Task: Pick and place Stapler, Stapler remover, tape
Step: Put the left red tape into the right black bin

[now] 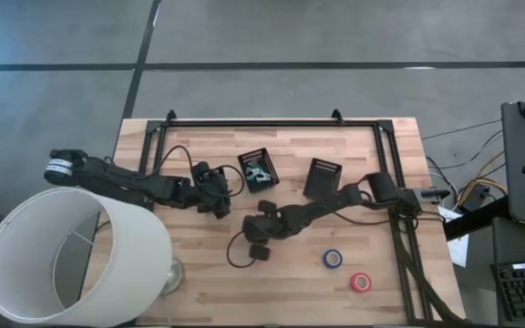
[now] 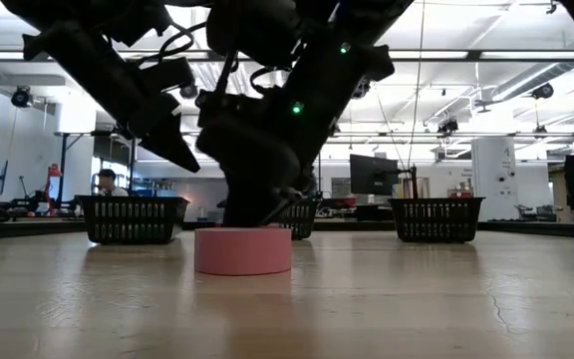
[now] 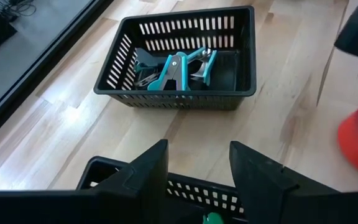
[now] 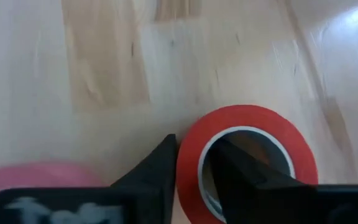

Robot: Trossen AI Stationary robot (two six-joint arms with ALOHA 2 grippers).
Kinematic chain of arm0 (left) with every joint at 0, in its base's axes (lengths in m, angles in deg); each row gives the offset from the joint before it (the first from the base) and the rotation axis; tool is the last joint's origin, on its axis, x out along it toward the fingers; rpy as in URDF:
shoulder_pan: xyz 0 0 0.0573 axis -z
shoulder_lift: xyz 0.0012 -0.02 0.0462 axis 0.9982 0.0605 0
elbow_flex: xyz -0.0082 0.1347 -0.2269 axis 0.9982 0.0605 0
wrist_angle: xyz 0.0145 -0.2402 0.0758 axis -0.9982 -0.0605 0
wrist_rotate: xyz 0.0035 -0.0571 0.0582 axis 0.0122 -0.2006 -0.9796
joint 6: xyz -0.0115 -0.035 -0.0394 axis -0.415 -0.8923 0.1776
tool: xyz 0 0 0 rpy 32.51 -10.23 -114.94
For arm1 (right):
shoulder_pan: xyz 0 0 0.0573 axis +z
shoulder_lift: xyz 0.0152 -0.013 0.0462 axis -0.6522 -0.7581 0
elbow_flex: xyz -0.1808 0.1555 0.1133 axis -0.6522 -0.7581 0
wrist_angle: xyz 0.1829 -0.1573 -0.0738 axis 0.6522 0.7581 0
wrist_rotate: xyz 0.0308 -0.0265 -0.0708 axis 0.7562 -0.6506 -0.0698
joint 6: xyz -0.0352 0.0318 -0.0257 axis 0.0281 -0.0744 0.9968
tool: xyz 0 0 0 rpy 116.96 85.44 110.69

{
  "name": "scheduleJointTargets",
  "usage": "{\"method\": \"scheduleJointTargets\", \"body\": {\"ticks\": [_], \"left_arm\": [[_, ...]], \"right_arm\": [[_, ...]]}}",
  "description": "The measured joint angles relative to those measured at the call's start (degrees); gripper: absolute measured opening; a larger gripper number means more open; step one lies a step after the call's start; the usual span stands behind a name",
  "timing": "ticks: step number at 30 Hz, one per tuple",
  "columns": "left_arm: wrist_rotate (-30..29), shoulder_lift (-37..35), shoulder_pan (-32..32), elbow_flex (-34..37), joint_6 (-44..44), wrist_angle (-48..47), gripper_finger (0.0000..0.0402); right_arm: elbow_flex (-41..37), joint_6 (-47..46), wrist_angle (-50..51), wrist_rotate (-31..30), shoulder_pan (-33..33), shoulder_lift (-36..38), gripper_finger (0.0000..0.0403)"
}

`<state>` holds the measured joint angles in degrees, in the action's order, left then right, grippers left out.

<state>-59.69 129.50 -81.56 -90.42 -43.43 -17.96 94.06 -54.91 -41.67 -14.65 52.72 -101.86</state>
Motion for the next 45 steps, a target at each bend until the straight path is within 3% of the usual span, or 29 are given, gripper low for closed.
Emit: {"method": "scheduleJointTargets", "body": {"ticks": [5, 10, 17, 22, 29, 32, 36, 39, 45], "left_arm": [[0.0, 0.0, 0.0, 0.32, -0.01, 0.0, 0.0174], [0.0, 0.0, 0.0, 0.51, -0.02, -0.03, 0.0174], [1.15, 0.0, 0.02, 0.52, -0.36, 0.15, 0.0174], [1.22, 0.0, 0.02, 0.52, -0.66, 0.69, 0.0174], [1.89, 0.0, 0.02, 0.52, -0.74, 1.81, 0.0174], [2.75, 0.0, 0.06, 0.52, -0.76, 2.19, 0.0174], [2.75, 0.0, 0.07, 0.52, -0.74, 2.64, 0.0174], [2.78, 0.0, 0.07, 0.52, -0.74, 2.65, 0.0174], [2.77, 0.0, 0.06, 0.52, -0.74, 2.76, 0.0174]], "right_arm": [[-0.11, 0.21, 5.11, 2.01, -0.07, 2.01, 0.0041], [-0.11, -2.06, 13.96, 1.48, 0.42, 6.76, 0.0042], [-1.21, -9.58, 32.52, -11.31, 0.78, 15.37, 0.0055], [-4.97, -16.68, 42.35, -15.87, -1.08, 21.07, 0.0057], [-17.22, -19.09, 40.04, -16.02, -9.36, 28.6, 0.0058], [-22.81, -17.74, 33.57, -15.83, -13.54, 30.67, 0.0058], [-29.44, -13.28, 20.84, -9.57, -18.35, 31.59, 0.0058], [-32.84, -12.22, 15.4, -7.06, -20.79, 31.46, 0.006], [-35.85, -12.41, 15.03, -6.92, -21.85, 31.24, 0.0079]]}}
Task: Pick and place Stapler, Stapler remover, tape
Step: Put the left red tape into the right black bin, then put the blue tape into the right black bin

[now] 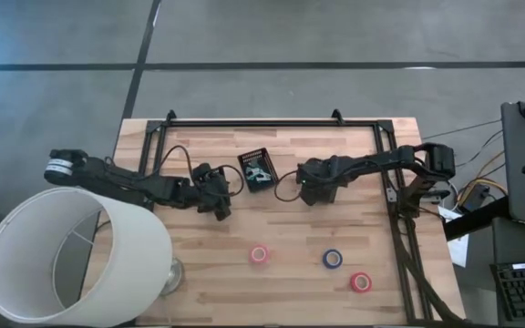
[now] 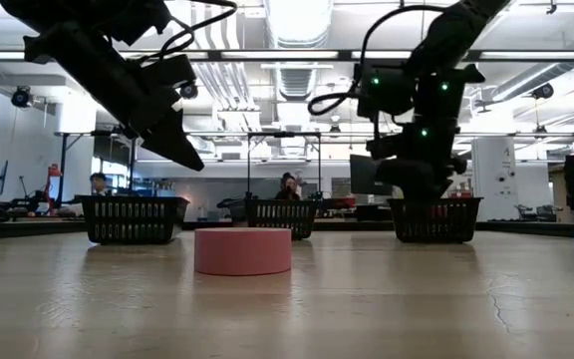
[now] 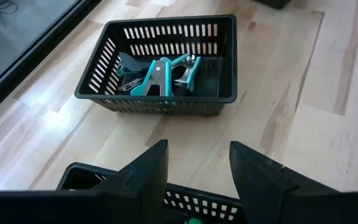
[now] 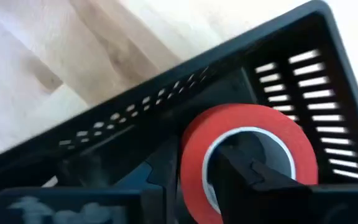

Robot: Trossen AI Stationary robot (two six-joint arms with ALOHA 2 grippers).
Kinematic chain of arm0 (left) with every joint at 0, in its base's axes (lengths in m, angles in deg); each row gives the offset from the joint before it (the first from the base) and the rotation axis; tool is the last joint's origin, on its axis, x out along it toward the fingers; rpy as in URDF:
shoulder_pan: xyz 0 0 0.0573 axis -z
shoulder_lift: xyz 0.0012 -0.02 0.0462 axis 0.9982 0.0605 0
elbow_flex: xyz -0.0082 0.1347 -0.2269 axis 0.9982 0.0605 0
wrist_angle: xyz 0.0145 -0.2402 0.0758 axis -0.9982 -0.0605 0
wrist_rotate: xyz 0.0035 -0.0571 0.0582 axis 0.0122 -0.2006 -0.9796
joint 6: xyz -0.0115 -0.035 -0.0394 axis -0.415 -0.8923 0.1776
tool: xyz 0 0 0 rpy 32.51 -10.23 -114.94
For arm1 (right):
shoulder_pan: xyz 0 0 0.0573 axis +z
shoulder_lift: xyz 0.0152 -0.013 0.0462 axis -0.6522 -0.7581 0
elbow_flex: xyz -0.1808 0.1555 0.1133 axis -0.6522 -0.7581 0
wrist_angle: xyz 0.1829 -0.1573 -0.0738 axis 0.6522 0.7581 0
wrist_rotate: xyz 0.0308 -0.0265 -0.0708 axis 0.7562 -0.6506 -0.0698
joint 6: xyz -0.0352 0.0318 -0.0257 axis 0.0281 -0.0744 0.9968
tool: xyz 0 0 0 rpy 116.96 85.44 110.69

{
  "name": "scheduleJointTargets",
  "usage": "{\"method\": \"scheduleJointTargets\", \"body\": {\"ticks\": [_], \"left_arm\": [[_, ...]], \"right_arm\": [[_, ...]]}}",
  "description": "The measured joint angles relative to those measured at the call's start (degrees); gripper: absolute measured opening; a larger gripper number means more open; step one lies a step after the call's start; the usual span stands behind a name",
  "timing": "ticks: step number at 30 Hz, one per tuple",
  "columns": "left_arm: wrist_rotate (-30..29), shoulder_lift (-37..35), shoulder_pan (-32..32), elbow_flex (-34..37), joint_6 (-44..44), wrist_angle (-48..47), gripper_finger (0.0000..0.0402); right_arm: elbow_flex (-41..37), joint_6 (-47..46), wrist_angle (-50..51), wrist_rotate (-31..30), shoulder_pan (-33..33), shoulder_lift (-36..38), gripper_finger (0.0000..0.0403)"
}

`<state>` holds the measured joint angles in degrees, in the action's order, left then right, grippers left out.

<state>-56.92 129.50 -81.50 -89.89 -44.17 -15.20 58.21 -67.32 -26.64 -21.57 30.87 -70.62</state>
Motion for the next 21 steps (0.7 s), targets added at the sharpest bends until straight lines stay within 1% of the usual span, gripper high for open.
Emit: {"method": "scheduleJointTargets", "body": {"ticks": [11, 16, 19, 21], "left_arm": [[-0.02, 0.0, -0.06, 0.0, 0.02, 0.06, 0.0174], [0.0, 0.0, -0.06, 0.0, 0.02, 0.07, 0.0174], [-0.02, 0.0, -0.04, 0.0, 0.02, 0.06, 0.0174], [0.0, 0.0, -0.04, 0.0, 0.02, 0.06, 0.0174]], "right_arm": [[0.36, 0.52, -0.01, -0.15, 0.04, 0.04, 0.0131], [1.47, 2.35, 0.24, -1.53, 0.06, 0.07, 0.0147], [3.26, 2.4, 1.94, -1.45, 0.24, 0.35, 0.0154], [5.28, 2.31, 5.0, -1.09, 0.77, 0.87, 0.0157]]}}
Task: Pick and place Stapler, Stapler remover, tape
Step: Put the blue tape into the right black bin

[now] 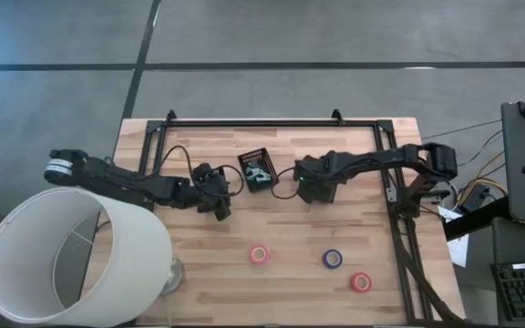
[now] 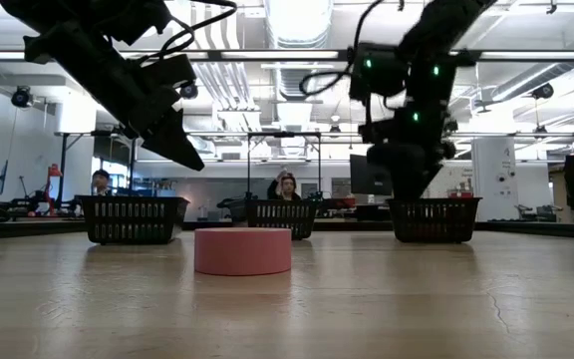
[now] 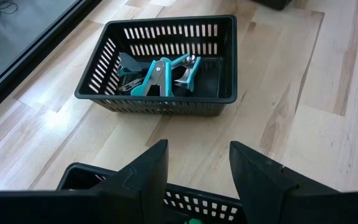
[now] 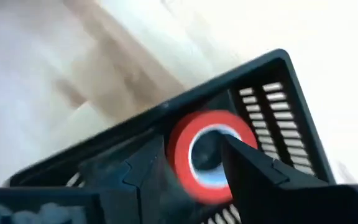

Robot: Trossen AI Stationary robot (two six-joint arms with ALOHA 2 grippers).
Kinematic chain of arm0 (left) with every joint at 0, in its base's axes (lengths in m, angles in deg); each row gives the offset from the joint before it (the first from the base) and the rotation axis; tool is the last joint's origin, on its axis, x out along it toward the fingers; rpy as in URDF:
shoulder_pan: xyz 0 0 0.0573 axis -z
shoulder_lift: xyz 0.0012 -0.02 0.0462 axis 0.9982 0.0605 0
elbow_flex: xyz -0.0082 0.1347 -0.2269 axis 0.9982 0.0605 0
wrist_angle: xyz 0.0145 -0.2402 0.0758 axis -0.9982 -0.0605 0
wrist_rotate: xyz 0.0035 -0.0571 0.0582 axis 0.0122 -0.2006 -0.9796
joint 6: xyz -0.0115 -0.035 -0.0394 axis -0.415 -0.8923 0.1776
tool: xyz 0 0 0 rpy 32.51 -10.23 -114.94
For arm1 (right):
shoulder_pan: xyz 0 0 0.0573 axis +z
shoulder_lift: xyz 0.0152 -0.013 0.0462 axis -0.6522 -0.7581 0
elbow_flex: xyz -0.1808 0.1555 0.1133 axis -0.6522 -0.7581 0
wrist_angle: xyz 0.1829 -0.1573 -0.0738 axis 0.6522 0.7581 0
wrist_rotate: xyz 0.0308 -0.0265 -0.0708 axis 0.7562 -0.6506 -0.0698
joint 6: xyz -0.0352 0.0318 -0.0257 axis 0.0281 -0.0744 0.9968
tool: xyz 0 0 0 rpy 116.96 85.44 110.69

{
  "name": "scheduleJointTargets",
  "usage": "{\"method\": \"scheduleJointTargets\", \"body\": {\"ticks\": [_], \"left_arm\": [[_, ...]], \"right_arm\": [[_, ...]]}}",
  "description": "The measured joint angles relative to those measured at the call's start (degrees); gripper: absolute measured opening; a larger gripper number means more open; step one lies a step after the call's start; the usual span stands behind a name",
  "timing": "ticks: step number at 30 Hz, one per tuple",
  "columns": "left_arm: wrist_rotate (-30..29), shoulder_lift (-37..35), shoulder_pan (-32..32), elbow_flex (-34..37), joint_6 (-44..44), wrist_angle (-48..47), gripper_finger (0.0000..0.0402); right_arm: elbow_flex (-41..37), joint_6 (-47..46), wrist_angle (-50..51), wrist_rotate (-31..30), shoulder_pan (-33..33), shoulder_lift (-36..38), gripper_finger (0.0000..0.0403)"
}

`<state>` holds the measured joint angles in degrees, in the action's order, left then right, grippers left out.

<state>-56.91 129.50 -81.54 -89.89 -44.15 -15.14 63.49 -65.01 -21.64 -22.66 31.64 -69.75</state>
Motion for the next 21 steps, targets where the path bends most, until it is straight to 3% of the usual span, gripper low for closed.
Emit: {"method": "scheduleJointTargets", "body": {"ticks": [9, 14, 21], "left_arm": [[0.0, 0.0, 0.0, 0.0, -0.01, 0.0, 0.0174], [0.16, 0.0, 0.07, 0.0, -3.54, 0.02, 0.0174], [6.07, 0.0, 0.6, -0.01, -4.37, 3.45, 0.0174]], "right_arm": [[8.49, -8.44, 15.45, 5.88, 10.64, 2.26, 0.0157], [8.55, -12.95, 15.57, 9.85, 21.01, 3.73, 0.0161], [4.09, -24.98, 14.3, 14.58, 32.75, 3.84, 0.0162]]}}
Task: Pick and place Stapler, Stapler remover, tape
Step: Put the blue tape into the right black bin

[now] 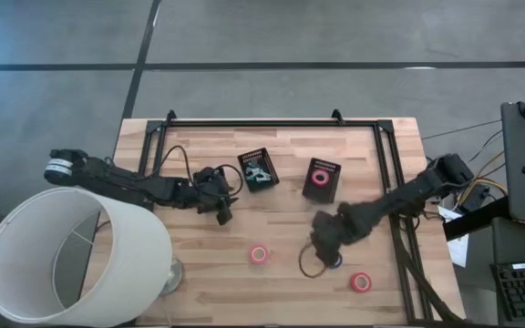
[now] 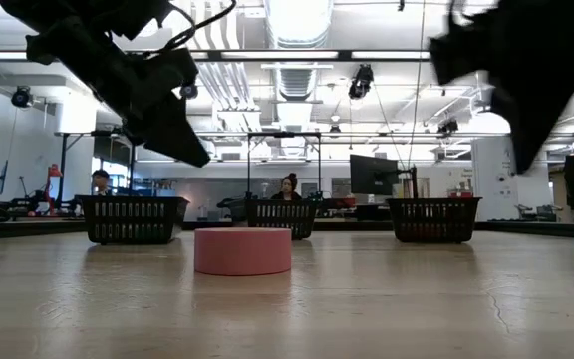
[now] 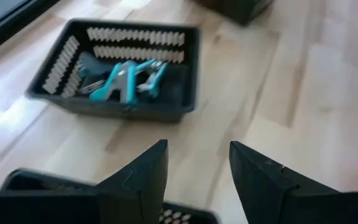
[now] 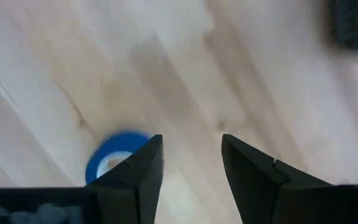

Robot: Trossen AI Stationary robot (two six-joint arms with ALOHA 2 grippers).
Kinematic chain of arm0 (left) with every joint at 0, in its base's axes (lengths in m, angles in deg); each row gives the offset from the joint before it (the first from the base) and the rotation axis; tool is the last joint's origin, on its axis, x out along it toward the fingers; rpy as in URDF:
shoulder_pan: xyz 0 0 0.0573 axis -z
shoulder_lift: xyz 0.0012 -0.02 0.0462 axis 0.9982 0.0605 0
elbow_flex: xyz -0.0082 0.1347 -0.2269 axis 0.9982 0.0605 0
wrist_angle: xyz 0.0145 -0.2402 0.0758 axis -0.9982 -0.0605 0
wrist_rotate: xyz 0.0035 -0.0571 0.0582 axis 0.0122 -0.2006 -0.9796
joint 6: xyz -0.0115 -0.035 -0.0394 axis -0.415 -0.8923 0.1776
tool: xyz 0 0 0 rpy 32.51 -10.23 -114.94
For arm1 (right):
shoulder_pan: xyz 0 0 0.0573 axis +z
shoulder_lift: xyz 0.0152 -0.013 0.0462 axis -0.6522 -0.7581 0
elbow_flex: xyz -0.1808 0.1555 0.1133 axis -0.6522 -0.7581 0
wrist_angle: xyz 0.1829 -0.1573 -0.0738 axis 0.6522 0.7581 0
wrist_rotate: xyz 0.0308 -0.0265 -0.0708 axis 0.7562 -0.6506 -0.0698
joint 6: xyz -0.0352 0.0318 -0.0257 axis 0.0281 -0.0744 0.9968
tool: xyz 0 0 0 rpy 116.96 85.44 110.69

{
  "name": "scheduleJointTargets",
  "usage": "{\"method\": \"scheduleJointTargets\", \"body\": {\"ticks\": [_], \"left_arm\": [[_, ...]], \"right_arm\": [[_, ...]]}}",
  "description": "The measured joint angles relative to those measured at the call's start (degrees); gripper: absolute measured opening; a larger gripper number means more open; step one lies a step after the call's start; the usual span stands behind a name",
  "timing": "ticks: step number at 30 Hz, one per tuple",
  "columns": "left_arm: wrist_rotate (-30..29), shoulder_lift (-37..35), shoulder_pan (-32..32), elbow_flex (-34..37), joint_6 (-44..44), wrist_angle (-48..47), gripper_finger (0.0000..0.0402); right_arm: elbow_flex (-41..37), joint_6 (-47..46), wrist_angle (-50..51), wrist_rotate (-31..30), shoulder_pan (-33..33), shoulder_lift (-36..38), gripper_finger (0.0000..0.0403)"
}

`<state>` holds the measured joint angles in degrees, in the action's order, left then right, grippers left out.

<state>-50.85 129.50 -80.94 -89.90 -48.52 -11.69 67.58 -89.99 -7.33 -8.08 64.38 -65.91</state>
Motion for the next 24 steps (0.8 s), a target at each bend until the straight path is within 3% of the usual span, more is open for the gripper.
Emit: {"method": "scheduleJointTargets", "body": {"ticks": [5, 11, 24], "left_arm": [[0.97, 0.0, 0.8, 0.01, 0.09, 4.23, 0.0174], [0.95, 0.0, 0.89, -0.01, 0.49, 6.53, 0.0174], [0.83, 0.01, 0.89, -0.01, 1.64, 6.39, 0.0174]], "right_arm": [[-5.32, -6.44, -3.88, 3.11, 4.9, -0.71, 0.0159], [-9.31, -10.63, -9.43, 5.01, 5.38, -0.67, 0.0157], [-8.12, -6.17, -11.62, 6.43, 6.85, -0.54, 0.0157]]}}
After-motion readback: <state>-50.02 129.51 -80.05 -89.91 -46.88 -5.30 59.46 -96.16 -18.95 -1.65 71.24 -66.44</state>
